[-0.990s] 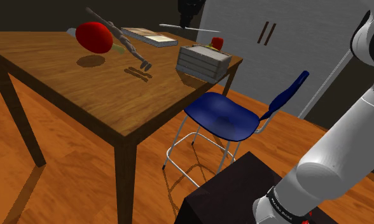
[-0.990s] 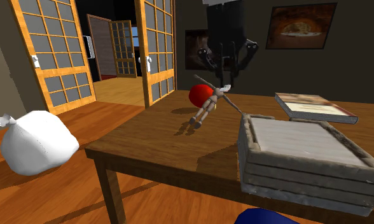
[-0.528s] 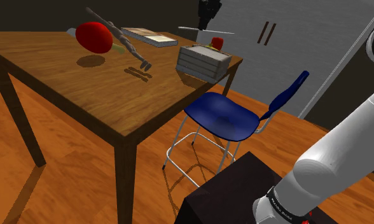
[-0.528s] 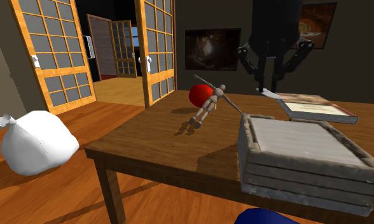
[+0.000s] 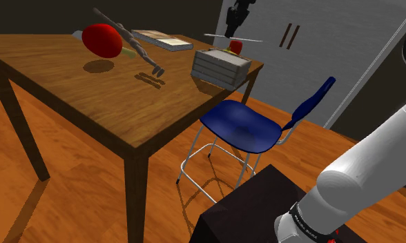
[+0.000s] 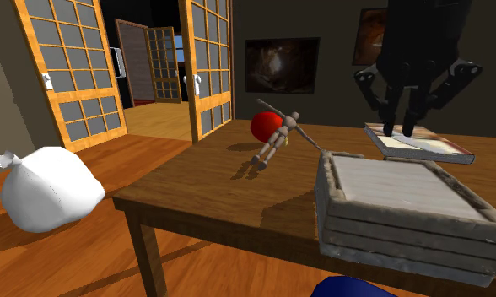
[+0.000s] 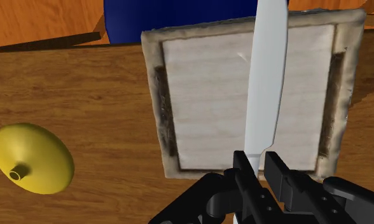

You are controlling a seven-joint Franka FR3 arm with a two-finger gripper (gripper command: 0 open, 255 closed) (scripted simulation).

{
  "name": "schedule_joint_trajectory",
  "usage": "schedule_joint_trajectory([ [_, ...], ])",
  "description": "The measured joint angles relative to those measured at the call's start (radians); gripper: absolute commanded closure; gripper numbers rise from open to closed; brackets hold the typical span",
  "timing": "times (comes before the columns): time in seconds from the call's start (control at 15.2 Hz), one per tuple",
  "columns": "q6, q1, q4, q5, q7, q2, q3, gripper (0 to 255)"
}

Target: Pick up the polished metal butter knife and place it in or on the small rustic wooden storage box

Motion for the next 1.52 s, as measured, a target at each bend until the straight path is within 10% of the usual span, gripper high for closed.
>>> schedule_joint_trajectory([
  [1.19, 0.18, -0.002, -0.232, 0.014, -0.01, -0.062, -0.006, 255],
  [1.25, 0.181, -0.002, -0.234, 0.014, -0.01, -0.063, -0.006, 0],
  [1.52, 0.182, -0.003, -0.24, 0.014, -0.01, -0.06, -0.007, 0],
])
